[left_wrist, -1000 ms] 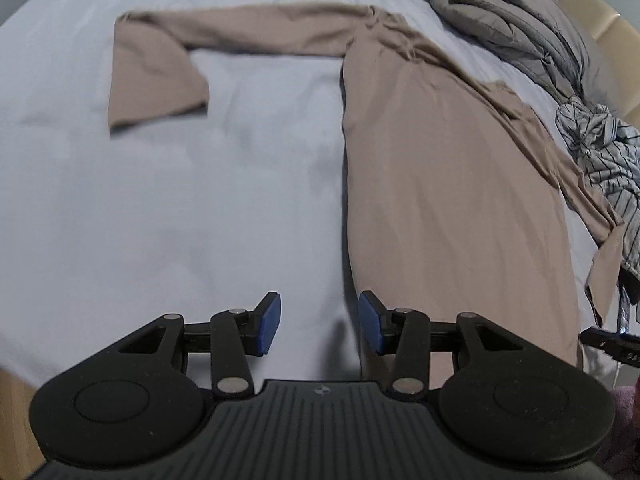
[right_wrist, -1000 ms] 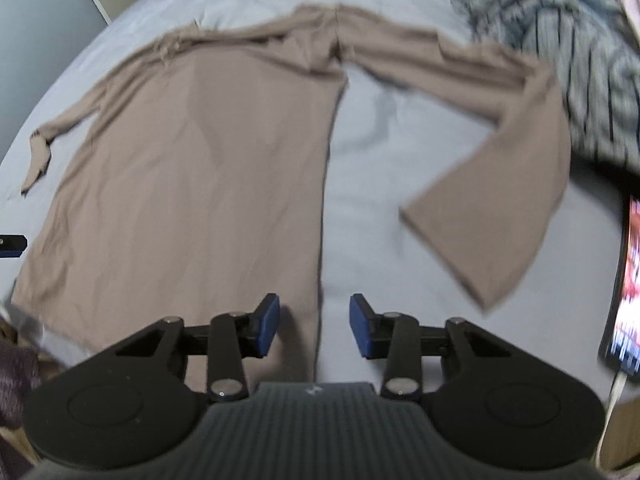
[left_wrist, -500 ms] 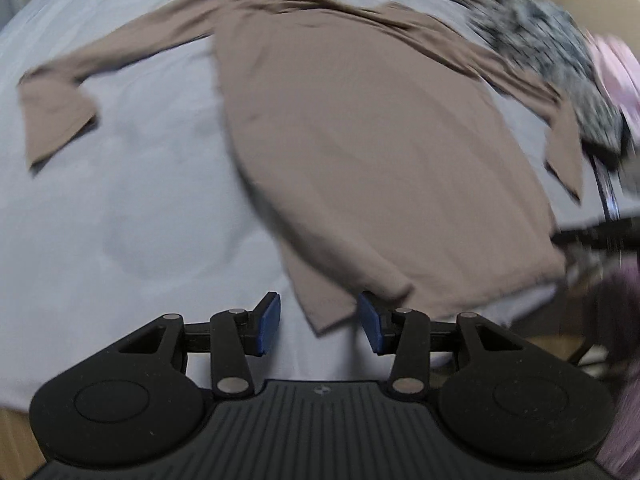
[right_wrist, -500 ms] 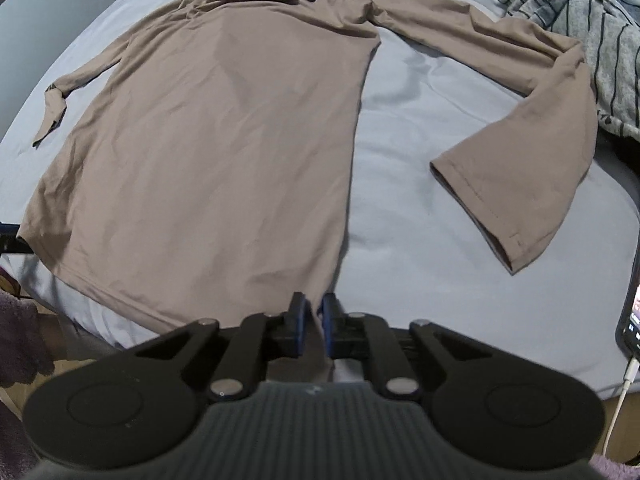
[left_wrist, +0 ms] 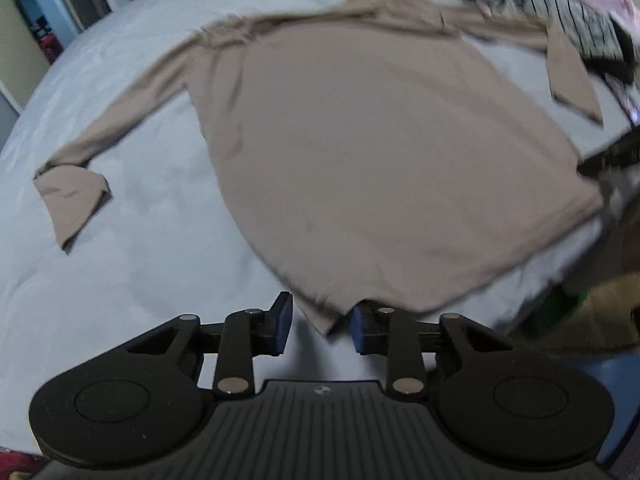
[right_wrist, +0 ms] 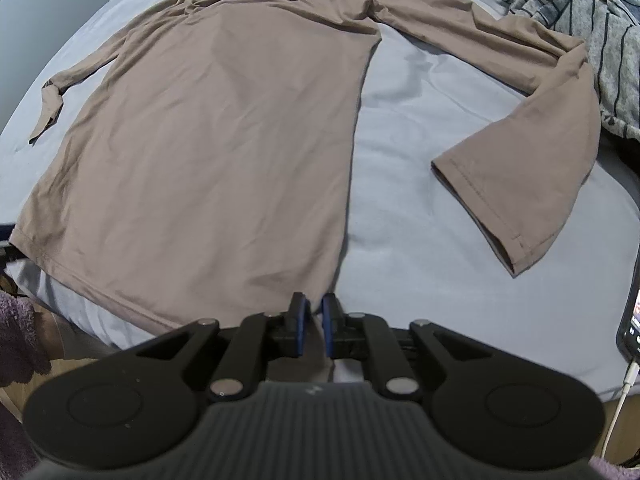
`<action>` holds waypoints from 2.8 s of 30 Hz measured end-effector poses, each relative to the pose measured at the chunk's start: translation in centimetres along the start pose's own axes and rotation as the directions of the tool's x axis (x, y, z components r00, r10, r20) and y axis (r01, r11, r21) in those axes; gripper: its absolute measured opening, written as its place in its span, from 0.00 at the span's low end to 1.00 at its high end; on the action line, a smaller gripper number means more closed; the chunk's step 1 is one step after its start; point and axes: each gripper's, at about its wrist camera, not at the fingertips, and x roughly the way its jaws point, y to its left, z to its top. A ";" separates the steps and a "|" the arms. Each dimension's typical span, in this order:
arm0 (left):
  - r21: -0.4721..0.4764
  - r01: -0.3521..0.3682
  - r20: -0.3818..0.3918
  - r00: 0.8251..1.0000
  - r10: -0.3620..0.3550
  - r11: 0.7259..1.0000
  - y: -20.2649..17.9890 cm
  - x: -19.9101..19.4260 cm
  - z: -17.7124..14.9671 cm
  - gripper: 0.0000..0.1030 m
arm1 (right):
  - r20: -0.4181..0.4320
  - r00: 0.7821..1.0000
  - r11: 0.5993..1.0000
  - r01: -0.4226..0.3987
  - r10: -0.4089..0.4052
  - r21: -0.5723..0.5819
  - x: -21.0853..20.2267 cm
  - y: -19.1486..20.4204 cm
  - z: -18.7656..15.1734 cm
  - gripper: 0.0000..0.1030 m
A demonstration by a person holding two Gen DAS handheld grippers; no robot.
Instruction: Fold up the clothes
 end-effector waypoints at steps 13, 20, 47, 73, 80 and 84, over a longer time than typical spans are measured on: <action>-0.101 -0.082 -0.005 0.997 0.082 0.991 2.0 -3.5 0.2 0.00 | 0.063 0.998 0.999 0.029 -0.031 0.034 -4.5 -1.1 0.6 0.01; 0.031 -0.112 -0.026 0.993 0.113 0.993 0.6 -7.3 -0.5 0.00 | 0.077 0.995 0.995 0.072 -0.066 -0.074 -8.2 0.2 0.3 0.00; -0.469 0.037 -0.183 0.973 -0.138 0.883 11.4 2.7 0.2 0.43 | -0.027 0.996 0.992 -0.078 0.081 0.099 -2.3 -0.8 0.6 0.41; -0.432 0.208 -0.062 0.964 -0.259 0.878 10.7 -4.7 -0.3 0.01 | -0.027 0.996 0.996 -0.078 0.079 0.054 -8.2 -1.6 0.8 0.02; -0.349 0.198 -0.180 0.945 -0.273 0.916 8.1 -4.7 -1.5 0.01 | -0.169 0.985 0.999 -0.043 0.041 -0.010 -7.6 -2.1 -1.5 0.02; -0.305 0.156 -0.257 0.937 -0.238 0.940 6.7 -3.1 -2.5 0.01 | -0.229 0.973 0.998 -0.030 0.018 -0.050 -5.7 -1.7 -2.5 0.02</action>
